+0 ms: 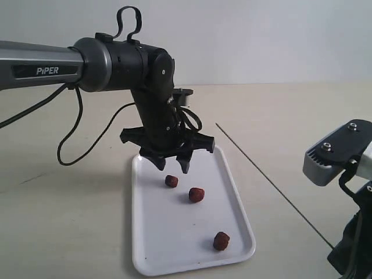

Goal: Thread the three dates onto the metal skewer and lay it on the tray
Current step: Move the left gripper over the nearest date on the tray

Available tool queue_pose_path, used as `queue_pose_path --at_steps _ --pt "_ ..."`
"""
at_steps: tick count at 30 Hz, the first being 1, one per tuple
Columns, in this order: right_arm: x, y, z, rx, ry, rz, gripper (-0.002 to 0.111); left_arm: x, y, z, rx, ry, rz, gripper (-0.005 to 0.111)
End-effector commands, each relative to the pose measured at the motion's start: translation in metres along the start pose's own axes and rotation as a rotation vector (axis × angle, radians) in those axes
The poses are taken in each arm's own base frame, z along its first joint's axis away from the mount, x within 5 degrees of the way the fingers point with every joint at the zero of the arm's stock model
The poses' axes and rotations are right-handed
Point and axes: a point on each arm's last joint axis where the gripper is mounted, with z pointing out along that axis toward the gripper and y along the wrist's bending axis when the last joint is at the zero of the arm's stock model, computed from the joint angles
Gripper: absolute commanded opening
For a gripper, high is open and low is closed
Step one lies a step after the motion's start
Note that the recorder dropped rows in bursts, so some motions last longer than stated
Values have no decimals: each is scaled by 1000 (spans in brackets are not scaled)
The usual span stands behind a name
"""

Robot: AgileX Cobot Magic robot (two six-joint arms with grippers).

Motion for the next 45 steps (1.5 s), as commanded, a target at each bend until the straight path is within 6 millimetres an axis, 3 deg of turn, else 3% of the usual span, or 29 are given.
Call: queue_pose_path --at_steps 1,37,45 --pt "0 -1 -1 10 -14 -2 0 -1 -2 -3 -3 -18 -2 50" --pt "0 -3 -1 26 -19 -11 0 8 -4 1 -68 37 29 50" --pt "0 -3 -1 26 -17 -11 0 9 -12 2 -58 18 40 50"
